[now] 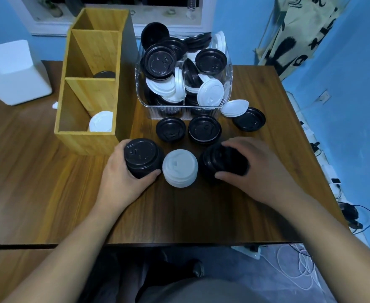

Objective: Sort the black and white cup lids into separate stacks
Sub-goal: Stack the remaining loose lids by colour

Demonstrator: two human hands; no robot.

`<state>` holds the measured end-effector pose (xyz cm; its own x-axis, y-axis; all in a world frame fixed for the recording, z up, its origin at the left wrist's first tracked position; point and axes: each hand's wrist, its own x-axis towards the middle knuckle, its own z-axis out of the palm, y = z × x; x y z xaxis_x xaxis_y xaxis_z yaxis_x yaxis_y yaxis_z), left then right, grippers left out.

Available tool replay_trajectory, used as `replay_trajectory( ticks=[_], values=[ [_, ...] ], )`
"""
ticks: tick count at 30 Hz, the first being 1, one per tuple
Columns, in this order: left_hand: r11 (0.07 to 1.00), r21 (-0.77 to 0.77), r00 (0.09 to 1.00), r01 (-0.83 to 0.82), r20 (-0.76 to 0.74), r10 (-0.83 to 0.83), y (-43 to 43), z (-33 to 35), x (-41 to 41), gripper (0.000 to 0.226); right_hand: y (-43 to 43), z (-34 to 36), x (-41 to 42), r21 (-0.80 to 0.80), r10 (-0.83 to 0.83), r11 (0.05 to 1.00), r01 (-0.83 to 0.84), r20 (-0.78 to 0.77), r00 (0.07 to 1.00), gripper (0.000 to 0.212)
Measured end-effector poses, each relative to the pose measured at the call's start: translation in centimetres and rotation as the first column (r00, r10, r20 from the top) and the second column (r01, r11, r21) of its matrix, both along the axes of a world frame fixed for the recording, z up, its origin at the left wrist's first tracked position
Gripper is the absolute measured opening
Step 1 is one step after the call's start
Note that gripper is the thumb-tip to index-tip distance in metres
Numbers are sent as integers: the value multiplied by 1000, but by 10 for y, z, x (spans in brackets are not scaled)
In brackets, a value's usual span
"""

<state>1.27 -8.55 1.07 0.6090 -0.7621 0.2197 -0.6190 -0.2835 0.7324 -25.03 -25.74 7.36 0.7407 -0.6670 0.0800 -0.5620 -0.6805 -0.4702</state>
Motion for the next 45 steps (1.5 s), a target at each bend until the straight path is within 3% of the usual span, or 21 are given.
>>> replay_trajectory(
  ticks=[5,10,16,19,21,24,25,32,35,38,40,42,43,45],
  values=[
    [1000,-1,1000,3,-16,-3,0,-1,1,96,-13,-15,25,-4,26,1000,-28,-197,980,75],
    [1000,-1,1000,-2,-10,2,-1,-3,2,98,-7,-29,26,-35,1,999,-8,-218,976,77],
    [1000,3,1000,-6,-24,6,-1,-3,3,98,12,-59,17,-261,-32,964,-50,-301,953,77],
    [1000,-12,1000,-2,-20,2,-1,-3,2,95,13,-58,16,-255,-10,963,-85,-350,937,79],
    [1000,-15,1000,0,-18,0,-1,-2,2,95,8,-51,14,-217,20,972,-89,-304,952,79],
    [1000,-9,1000,-1,-18,1,-1,-2,3,96,-11,-30,22,-199,-34,979,39,28,999,55],
    [1000,-7,1000,0,-16,-1,-1,-2,3,96,-21,-23,30,-194,-48,979,62,75,996,45],
    [1000,-6,1000,-7,-15,7,-1,-2,3,96,-57,-10,95,-184,33,979,-87,-278,960,29],
    [1000,-1,1000,-9,-17,9,-1,-3,3,97,-57,-11,102,-148,8,988,-46,-251,968,13],
    [1000,1,1000,-10,-14,10,-1,-4,4,97,-58,-11,94,-119,-37,993,20,-149,988,12],
    [1000,0,1000,-9,-14,9,-1,-3,3,97,-60,-6,81,-32,-100,995,99,-21,995,13],
    [1000,0,1000,-9,-14,9,-1,-3,3,97,-62,1,61,166,-226,966,199,163,960,14],
    [1000,-2,1000,-8,-14,8,-1,-3,3,97,-61,4,50,318,-336,915,248,262,905,16],
    [1000,-7,1000,-6,-17,6,-1,-3,3,97,-55,8,25,637,-598,712,294,331,730,20]
  ],
)
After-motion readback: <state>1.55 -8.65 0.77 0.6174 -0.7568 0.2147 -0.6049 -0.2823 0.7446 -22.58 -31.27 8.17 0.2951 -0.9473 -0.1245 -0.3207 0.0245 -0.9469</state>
